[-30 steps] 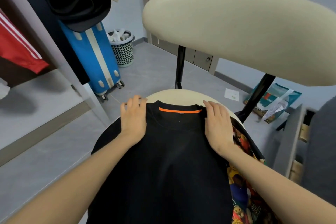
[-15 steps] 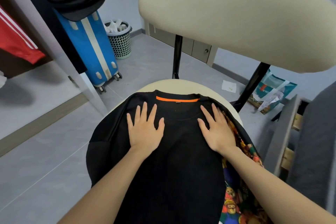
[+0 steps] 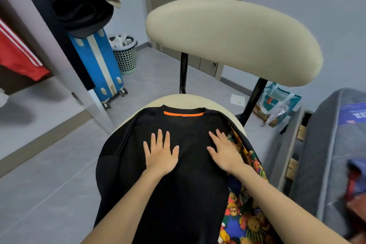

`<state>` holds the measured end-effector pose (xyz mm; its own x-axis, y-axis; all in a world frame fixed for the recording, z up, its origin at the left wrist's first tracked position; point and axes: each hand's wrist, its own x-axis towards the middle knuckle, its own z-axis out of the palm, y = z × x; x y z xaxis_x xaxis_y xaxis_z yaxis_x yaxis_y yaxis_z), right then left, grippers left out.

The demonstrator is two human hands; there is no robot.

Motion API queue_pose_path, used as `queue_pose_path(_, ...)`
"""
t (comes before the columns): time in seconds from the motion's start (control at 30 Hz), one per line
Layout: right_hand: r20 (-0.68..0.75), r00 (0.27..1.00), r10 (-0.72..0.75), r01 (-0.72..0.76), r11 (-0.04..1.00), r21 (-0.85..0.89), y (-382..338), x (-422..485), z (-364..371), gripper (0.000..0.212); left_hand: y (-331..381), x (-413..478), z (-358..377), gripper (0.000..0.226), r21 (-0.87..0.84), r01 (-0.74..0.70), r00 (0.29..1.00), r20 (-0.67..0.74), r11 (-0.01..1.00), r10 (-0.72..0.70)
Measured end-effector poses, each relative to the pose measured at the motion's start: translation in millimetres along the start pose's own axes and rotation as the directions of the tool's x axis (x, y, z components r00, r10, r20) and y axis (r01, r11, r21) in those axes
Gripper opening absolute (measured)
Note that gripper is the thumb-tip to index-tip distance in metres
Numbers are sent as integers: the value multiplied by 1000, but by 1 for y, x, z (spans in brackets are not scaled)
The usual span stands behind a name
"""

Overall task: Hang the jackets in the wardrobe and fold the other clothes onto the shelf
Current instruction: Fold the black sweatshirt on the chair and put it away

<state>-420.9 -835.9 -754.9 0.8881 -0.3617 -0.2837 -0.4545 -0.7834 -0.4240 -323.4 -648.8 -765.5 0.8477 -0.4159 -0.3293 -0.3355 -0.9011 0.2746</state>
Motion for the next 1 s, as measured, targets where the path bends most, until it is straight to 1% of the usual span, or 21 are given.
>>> queue_pose_path(0.07,-39,998,-53,57,992,114,2,-32,-10,50,10,-26,2,59,-106,-41,998,37,994,45)
queue_pose_path(0.13,-150,985,-83,106,983,150,8,-65,-23,41,19,-50,-1,54,-246,-58,997,26,967,66)
queue_pose_path(0.2,-237,969,-70,113,978,174,18,-98,-35,37,29,-72,-6,50,-373,-62,997,11,926,71)
queue_pose_path(0.3,-298,955,-17,75,980,185,37,-147,-46,37,47,-103,-12,47,-428,-100,994,-12,898,104)
queue_pose_path(0.37,-311,950,27,29,984,175,49,-178,-46,36,60,-123,-12,46,-448,-141,989,-18,883,148)
queue_pose_path(0.43,-296,950,99,-48,983,177,58,-207,-41,38,73,-143,-9,47,-471,-184,980,-18,863,199)
queue_pose_path(0.5,-231,952,202,-168,973,157,62,-234,-33,46,85,-161,-5,48,-476,-224,969,-19,851,245)
queue_pose_path(0.57,-133,955,264,-260,964,47,66,-257,-20,52,95,-179,-1,49,-483,-248,962,-22,840,271)
queue_pose_path(0.63,-42,962,270,-273,956,-108,72,-272,-6,45,101,-195,2,49,-499,-250,959,-10,830,282)
queue_pose_path(0.67,-14,964,265,-265,957,-122,75,-276,-3,39,103,-202,2,48,-505,-247,959,-3,827,285)
queue_pose_path(0.7,-7,966,257,-257,964,-68,79,-278,-3,31,105,-208,3,47,-508,-245,959,0,826,284)
queue_pose_path(0.77,-34,966,256,-250,960,122,84,-281,-13,21,108,-220,2,45,-509,-237,961,-2,827,275)
queue_pose_path(0.83,-94,952,291,-256,926,277,88,-282,-31,25,113,-230,0,44,-513,-215,964,24,831,264)
queue_pose_path(0.9,-136,932,336,-251,869,427,88,-282,-50,32,118,-239,0,49,-504,-191,957,94,842,273)
queue_pose_path(0.97,-150,920,362,-230,809,541,87,-281,-72,32,126,-250,0,59,-503,-181,934,180,845,308)
queue_pose_path(1.0,-156,917,366,-207,774,598,85,-280,-83,31,130,-256,0,63,-531,-177,915,221,829,337)
